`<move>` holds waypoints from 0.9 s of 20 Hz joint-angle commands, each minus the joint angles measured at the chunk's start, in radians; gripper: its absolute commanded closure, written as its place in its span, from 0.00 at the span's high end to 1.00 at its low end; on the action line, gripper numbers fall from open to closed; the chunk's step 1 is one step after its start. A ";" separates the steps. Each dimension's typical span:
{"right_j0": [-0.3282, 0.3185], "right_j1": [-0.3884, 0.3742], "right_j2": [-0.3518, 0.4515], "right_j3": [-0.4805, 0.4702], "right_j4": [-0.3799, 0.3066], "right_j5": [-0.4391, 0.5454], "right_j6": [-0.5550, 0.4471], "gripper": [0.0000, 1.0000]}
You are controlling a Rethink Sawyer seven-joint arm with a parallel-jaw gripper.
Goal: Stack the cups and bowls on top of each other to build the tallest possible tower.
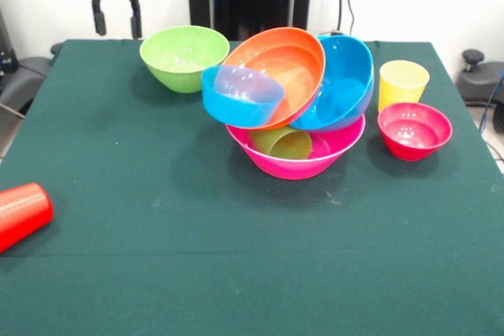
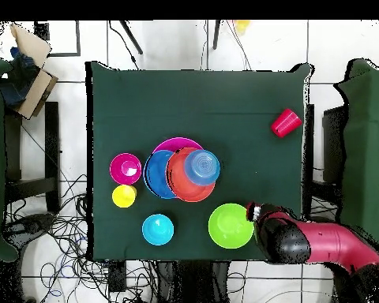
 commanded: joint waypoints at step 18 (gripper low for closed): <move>0.287 0.251 -0.089 -0.146 -0.273 -0.073 0.035 1.00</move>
